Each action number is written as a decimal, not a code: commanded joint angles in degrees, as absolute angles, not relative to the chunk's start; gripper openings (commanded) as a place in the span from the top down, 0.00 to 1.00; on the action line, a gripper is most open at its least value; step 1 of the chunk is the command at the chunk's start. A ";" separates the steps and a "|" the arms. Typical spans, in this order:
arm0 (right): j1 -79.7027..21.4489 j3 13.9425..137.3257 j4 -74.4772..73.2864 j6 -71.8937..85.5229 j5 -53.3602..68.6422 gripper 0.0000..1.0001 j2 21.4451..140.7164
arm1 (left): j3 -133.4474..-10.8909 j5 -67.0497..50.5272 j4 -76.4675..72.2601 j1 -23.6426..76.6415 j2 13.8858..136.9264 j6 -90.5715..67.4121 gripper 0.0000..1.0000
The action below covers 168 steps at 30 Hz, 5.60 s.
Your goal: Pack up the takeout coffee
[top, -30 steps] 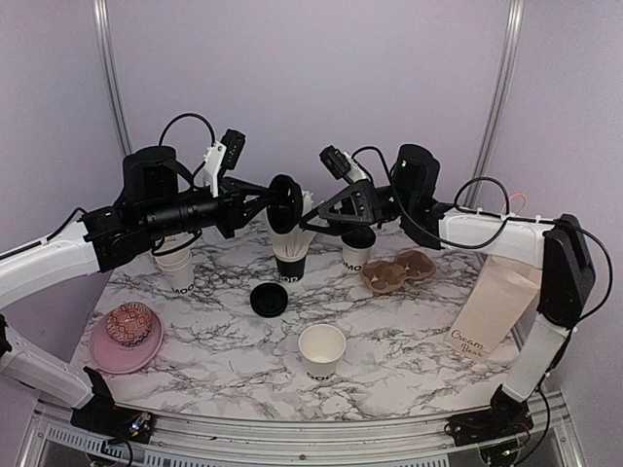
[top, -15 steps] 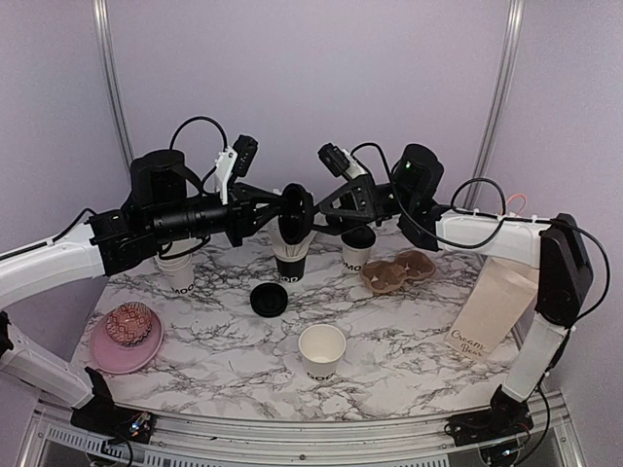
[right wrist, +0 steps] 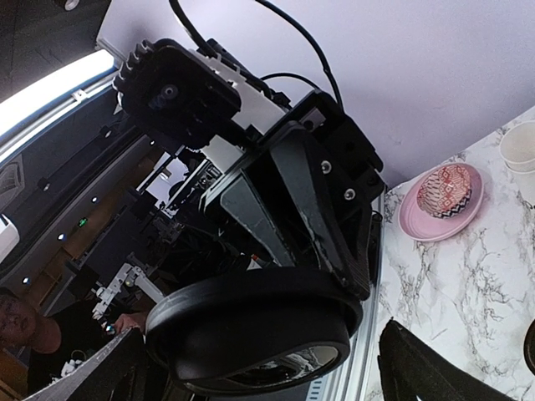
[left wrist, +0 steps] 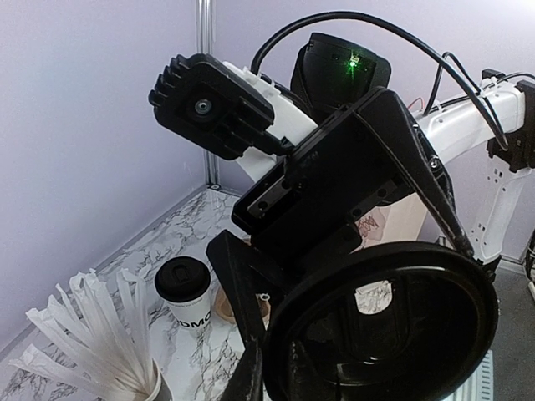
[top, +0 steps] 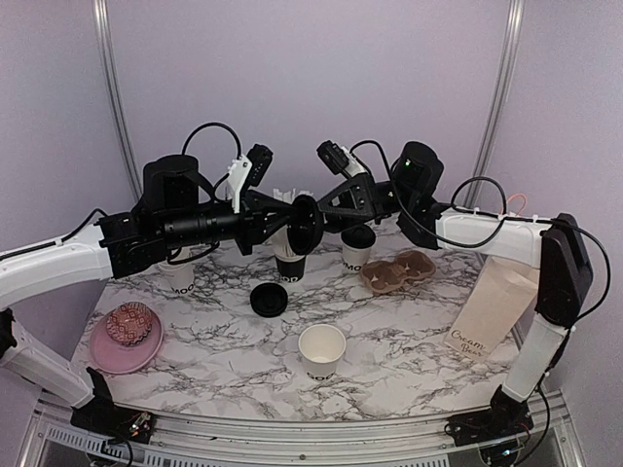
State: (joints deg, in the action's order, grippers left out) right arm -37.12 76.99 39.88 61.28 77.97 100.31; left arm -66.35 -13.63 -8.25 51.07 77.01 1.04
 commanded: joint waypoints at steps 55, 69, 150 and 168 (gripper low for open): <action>-32.88 84.06 3.27 26.01 73.45 0.32 102.50 | -61.54 8.21 -5.20 52.58 80.27 -1.36 0.37; -29.33 85.05 -29.46 -20.22 40.68 0.30 94.39 | -54.94 2.63 3.26 53.13 73.64 -4.16 0.37; -34.52 88.77 -47.16 -53.72 15.71 0.13 119.97 | -55.50 1.23 5.38 54.49 75.50 -5.80 0.24; -35.68 91.10 -54.35 -49.41 26.07 0.23 104.94 | -55.81 2.75 6.41 54.49 75.47 -5.36 0.23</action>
